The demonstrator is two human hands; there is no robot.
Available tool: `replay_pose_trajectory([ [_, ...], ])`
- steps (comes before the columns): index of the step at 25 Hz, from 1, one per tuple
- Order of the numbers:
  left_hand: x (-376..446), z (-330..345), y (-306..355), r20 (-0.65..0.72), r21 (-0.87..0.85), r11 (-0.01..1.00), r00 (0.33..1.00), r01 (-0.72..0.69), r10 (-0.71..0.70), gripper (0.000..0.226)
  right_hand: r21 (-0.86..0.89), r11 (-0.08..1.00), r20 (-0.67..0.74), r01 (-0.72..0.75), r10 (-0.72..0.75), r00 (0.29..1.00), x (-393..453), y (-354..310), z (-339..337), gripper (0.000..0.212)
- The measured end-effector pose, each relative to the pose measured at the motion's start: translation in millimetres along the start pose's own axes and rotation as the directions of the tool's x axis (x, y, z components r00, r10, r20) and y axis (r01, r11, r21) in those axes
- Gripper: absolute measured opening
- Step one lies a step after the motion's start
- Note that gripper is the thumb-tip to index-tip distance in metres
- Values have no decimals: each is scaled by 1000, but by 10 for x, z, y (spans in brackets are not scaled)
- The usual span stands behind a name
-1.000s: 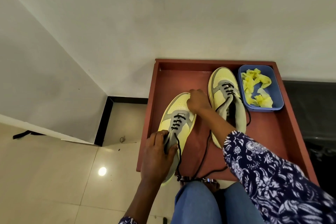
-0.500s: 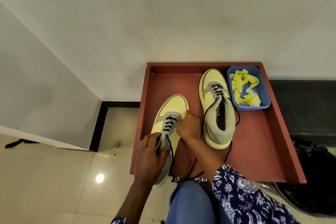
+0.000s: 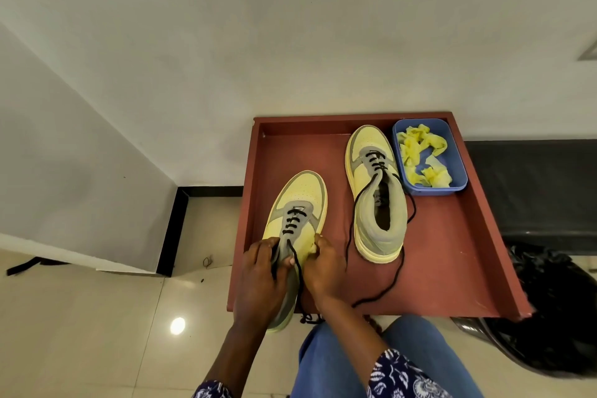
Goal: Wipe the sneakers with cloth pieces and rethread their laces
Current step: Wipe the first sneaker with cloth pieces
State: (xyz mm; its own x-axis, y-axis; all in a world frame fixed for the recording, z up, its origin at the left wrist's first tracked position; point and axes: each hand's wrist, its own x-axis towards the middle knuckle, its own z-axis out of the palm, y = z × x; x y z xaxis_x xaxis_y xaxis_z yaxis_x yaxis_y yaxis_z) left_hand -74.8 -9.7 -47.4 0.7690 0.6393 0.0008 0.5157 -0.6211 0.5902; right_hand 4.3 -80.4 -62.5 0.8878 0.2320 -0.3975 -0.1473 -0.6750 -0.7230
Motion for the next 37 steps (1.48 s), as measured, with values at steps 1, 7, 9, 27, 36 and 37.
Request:
replay_pose_trajectory([
  [1,-1,2,0,-1,-1,1000,1000,2,-2,39,23,1000,8,-6,5,1000,-52,5,11,41],
  [7,3,9,15,1,-1,1000,1000,24,-24,38,89,996,82,-29,22,996,-361,76,57,38],
  [9,4,12,19,-3,5,1000,1000,23,-23,38,102,994,112,-36,24,993,-444,110,39,36],
  [27,4,8,-10,-18,-21,1000,1000,-19,19,37,339,936,-61,-97,125,990,396,-217,-244,31],
  [36,-12,-1,-19,-39,-72,997,999,-26,23,48,166,966,-64,197,-189,980,-231,10,-8,31],
  [37,-13,8,-30,-36,-87,996,999,-19,16,47,157,961,-70,227,-219,973,-309,37,19,30],
])
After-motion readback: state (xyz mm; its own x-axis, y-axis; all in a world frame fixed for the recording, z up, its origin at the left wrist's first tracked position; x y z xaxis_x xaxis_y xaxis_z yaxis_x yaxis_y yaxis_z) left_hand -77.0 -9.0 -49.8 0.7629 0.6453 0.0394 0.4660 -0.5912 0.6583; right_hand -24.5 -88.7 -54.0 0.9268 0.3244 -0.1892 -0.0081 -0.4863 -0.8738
